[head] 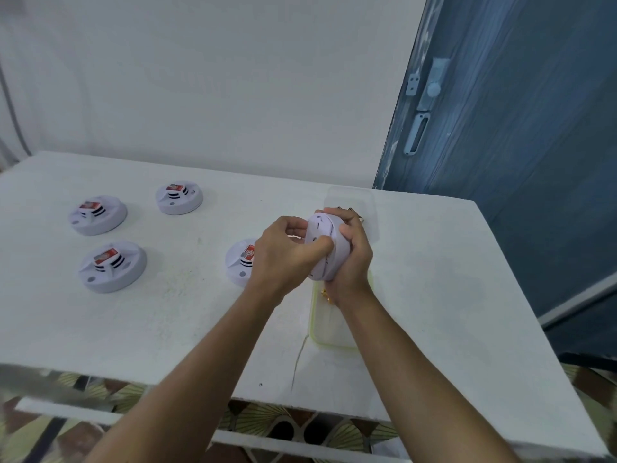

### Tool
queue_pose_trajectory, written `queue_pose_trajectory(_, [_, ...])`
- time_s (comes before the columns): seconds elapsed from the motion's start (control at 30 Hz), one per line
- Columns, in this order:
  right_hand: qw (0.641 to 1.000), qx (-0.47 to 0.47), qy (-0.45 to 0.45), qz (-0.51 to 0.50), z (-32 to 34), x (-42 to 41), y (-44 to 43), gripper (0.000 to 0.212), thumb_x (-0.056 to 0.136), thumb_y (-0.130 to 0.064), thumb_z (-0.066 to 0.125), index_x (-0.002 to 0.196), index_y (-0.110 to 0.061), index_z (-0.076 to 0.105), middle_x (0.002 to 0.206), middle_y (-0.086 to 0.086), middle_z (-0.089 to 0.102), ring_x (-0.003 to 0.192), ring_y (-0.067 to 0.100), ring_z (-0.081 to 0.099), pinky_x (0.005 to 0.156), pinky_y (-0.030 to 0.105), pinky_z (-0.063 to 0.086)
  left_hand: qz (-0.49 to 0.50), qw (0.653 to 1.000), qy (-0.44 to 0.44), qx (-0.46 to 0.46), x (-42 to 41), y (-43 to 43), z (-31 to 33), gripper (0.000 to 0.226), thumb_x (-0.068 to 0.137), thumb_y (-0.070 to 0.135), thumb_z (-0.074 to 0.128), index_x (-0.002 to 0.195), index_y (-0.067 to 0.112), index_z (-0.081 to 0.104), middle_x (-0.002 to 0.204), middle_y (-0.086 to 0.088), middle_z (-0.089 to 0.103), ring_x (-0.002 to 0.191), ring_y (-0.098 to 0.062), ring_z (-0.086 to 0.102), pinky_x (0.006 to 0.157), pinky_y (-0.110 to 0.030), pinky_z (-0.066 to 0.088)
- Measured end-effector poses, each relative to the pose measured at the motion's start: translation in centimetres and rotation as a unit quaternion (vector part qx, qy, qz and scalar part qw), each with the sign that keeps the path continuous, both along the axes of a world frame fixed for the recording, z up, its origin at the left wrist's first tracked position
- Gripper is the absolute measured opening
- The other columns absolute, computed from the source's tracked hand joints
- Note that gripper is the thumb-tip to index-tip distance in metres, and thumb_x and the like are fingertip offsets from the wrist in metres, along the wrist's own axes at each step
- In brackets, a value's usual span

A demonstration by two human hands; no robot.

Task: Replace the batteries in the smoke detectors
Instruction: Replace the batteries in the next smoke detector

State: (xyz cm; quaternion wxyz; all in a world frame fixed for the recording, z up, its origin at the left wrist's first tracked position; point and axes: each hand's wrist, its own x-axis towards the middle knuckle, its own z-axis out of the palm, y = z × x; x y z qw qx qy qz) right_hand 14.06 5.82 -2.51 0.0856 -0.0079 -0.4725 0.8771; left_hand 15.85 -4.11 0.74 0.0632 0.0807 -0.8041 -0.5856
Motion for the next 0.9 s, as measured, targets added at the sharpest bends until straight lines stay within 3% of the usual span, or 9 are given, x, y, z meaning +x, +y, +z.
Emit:
queue_pose_trajectory(0.17, [1.0, -0.012, -0.018, 0.008, 0.1, -0.1, 0.1, 0.032, 0.075, -0.025, 0.048, 0.097, -0.01, 0.065, 0.102, 0.011, 0.067, 0.098, 0.031, 0.062, 0.084, 0.044, 0.049, 0.01, 1.0, 0.003, 0.014, 0.1, 0.1, 0.0, 0.041, 0.061, 0.043, 0.066, 0.097, 0.023, 0.064, 0.09, 0.009, 0.07, 0.081, -0.006, 0.067, 0.062, -0.027, 0.058])
queue_pose_trajectory(0.33, [0.998, -0.046, -0.035, 0.04, 0.1, -0.2, 0.5, 0.035, 0.074, -0.028, 0.048, 0.1, -0.01, 0.063, 0.095, 0.009, 0.068, 0.085, 0.027, 0.067, 0.068, 0.032, 0.055, -0.005, 0.999, 0.02, 0.028, 0.1, -0.2, 0.2, 0.045, 0.062, 0.041, 0.066, 0.102, 0.02, 0.063, 0.091, 0.006, 0.07, 0.081, -0.01, 0.068, 0.057, -0.024, 0.053])
queue_pose_trajectory(0.57, [0.995, -0.082, -0.04, 0.034, -0.2, -0.5, 0.4, 0.038, 0.073, -0.027, 0.049, 0.103, -0.009, 0.063, 0.101, 0.013, 0.066, 0.098, 0.033, 0.06, 0.084, 0.043, 0.05, -0.004, 0.998, 0.043, -0.043, 0.5, 0.2, -0.4, 0.05, 0.061, 0.046, 0.072, 0.104, 0.023, 0.063, 0.092, 0.012, 0.068, 0.08, -0.001, 0.064, 0.067, -0.022, 0.056])
queue_pose_trajectory(0.9, [0.996, -0.077, -0.036, 0.024, 0.2, -0.1, 0.8, 0.048, 0.074, -0.028, 0.046, 0.113, -0.003, 0.059, 0.103, 0.012, 0.064, 0.098, 0.033, 0.06, 0.077, 0.038, 0.053, -0.003, 0.999, 0.049, -0.022, 0.3, 0.8, -0.5, 0.056, 0.06, 0.048, 0.074, 0.108, 0.02, 0.063, 0.097, 0.011, 0.068, 0.086, -0.006, 0.066, 0.075, -0.034, 0.06])
